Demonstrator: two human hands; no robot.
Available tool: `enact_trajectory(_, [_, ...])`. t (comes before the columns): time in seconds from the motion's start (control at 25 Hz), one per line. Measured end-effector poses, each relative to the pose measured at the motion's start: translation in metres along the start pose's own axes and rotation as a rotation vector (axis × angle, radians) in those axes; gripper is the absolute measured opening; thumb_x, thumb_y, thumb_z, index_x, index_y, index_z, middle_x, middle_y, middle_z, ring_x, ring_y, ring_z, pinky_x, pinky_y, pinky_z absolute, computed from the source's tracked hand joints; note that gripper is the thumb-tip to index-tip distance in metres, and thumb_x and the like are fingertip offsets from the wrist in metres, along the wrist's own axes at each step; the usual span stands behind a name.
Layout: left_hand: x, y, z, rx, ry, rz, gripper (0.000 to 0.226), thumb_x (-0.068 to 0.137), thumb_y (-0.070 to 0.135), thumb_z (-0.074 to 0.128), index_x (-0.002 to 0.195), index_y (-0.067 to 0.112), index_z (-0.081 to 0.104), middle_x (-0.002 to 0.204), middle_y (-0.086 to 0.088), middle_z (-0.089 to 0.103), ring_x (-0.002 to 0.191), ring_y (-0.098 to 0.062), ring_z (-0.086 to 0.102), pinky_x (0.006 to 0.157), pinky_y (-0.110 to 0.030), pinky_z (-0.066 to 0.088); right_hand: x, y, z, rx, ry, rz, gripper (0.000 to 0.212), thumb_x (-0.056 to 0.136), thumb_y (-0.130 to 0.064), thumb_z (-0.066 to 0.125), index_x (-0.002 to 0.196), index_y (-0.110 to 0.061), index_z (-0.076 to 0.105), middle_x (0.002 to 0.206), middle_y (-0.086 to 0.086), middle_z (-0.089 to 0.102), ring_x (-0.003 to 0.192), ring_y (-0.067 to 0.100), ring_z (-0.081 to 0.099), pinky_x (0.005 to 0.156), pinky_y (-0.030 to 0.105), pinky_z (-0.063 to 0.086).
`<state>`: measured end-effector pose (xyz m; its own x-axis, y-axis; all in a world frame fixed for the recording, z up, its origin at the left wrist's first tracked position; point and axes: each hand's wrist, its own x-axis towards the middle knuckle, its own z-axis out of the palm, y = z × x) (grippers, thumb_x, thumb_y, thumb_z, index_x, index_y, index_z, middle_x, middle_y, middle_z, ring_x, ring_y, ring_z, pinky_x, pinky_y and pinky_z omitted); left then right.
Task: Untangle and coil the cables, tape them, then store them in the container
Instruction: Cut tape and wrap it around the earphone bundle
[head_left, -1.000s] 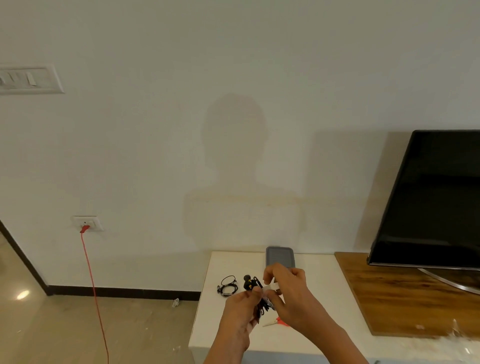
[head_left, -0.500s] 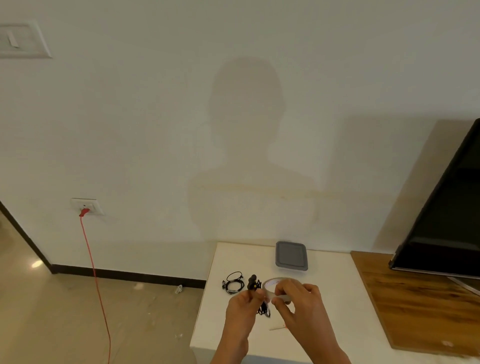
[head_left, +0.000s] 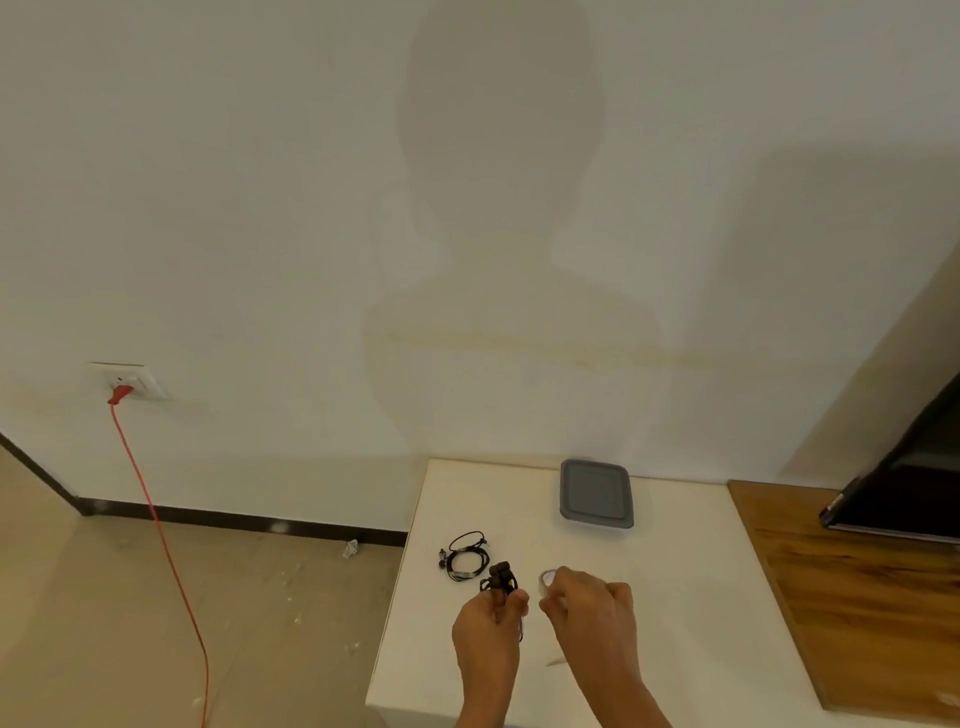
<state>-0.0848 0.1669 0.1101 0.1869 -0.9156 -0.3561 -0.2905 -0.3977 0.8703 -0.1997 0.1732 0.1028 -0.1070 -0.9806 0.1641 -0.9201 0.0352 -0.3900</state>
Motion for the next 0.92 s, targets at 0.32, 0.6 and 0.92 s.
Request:
enact_trajectory(0.32, [0.05,-0.048,0.032,-0.001,-0.001,-0.249,0.03,0.087,0.025,0.062,0.059,0.017,0.068,0.06,0.001,0.063,0.058,-0.012,0.053,0.053,-0.021,0.035,0.032,0.041,0.077,0.173,-0.237,0.157,0.013,0.086,-0.021,0.061,0.08,-0.03,0.054,0.099,-0.002,0.062,0.094,0.016,0.043,0.067,0.012,0.037])
enact_trajectory(0.6, [0.068,-0.085,0.053,0.084,0.005,-0.309,0.034,0.083,0.027,0.068,0.053,0.015,0.059,0.052,0.002,0.055,0.052,-0.013,0.047,0.049,-0.022,0.031,0.033,0.065,0.114,0.026,-0.387,0.039,0.017,0.086,-0.024,0.062,0.103,-0.024,0.066,0.107,-0.007,0.067,0.103,0.014,0.056,0.091,0.018,0.034])
enact_trajectory(0.92, [0.074,-0.101,0.055,0.039,0.032,-0.353,0.036,0.084,0.028,0.068,0.055,0.01,0.059,0.053,-0.001,0.054,0.054,-0.016,0.046,0.053,-0.027,0.032,-0.034,0.137,0.107,0.06,-0.17,0.151,0.043,0.059,-0.003,0.086,0.098,-0.016,0.075,0.105,0.005,0.071,0.098,0.024,0.068,0.076,0.034,0.058])
